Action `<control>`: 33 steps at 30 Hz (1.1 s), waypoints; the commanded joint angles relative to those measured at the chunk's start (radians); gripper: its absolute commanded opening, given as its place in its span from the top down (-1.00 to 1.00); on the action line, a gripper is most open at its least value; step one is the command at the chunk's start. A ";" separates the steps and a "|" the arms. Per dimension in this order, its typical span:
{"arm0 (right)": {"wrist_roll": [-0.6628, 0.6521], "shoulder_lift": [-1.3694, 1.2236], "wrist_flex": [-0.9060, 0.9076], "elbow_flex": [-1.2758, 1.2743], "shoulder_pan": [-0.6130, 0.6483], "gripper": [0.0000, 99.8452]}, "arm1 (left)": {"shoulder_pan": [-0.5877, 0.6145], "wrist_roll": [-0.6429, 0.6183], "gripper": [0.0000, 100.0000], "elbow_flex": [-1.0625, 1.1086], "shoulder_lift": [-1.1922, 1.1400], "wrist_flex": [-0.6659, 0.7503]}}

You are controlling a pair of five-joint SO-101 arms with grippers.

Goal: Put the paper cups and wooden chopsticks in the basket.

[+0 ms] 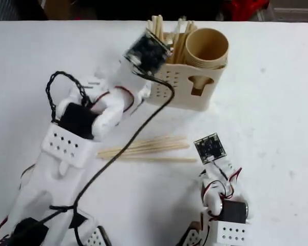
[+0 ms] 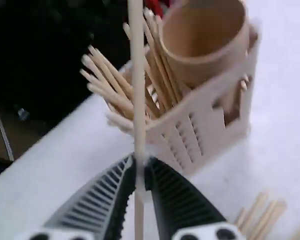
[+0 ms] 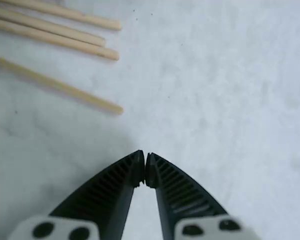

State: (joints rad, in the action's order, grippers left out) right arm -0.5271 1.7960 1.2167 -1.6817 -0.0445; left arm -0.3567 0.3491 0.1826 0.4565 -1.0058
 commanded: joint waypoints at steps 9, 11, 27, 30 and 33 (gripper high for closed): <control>-0.012 0.007 0.008 -0.008 -0.004 0.96 | -0.077 -0.150 0.95 -0.218 -0.180 0.551; -0.012 0.007 0.008 -0.008 -0.004 0.96 | -0.079 -0.161 0.95 -0.307 -0.240 0.548; -0.012 0.007 0.008 -0.008 -0.004 0.96 | -0.039 -0.361 0.77 -0.704 -0.564 0.397; -0.012 0.007 0.008 -0.008 -0.004 0.96 | -0.031 -0.361 0.77 -0.700 -0.558 0.390; -0.012 0.007 0.008 -0.008 -0.004 0.96 | -0.027 -0.361 0.78 -0.707 -0.552 0.276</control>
State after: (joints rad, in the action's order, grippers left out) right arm -0.5271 1.7960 1.2167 -1.6817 -0.0445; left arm -0.4043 -0.0008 -0.4710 -0.1143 -0.6222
